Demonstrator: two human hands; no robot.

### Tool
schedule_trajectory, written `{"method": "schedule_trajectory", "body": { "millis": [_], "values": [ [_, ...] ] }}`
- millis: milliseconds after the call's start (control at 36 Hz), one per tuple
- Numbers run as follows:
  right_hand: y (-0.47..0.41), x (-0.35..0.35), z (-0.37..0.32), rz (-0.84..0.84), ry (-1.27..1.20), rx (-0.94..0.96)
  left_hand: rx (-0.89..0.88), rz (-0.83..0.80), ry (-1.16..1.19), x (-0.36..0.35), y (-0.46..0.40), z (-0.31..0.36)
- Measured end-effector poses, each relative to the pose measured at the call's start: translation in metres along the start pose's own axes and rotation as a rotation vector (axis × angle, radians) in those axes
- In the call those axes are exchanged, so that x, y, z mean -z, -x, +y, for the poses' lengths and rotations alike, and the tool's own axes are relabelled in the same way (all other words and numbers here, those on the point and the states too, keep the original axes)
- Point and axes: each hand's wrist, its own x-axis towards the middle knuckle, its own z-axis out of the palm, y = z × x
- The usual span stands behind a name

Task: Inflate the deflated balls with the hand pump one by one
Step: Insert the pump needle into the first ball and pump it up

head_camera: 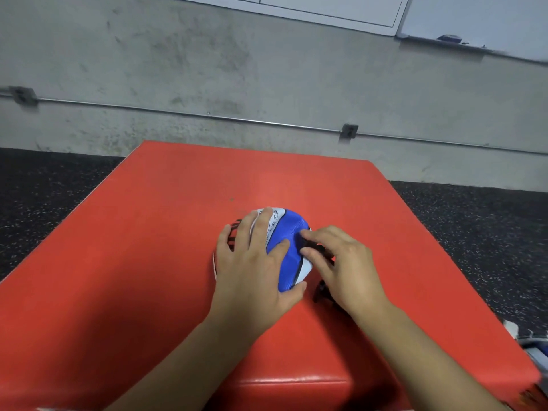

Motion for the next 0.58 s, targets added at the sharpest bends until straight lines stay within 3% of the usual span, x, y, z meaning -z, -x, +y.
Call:
{"method": "schedule_trajectory", "body": {
  "millis": [306,389,444,528,583],
  "values": [
    [0.006,0.008,-0.002,-0.052,-0.183,-0.048,0.001,0.039,0.034,0.003,0.000,-0.002],
    [0.002,0.019,0.002,0.006,-0.306,-0.238,-0.004,0.006,0.029,0.004,0.001,-0.005],
    [-0.001,0.024,0.016,-0.003,-0.232,-0.350,-0.011,-0.023,0.014,0.005,0.002,-0.006],
    [0.002,0.029,0.044,-0.334,0.034,-0.461,-0.008,-0.087,-0.021,0.007,0.003,-0.007],
    [0.008,0.030,0.051,-0.582,0.078,-0.535,-0.004,-0.112,-0.037,0.009,0.002,-0.007]
  ]
}}
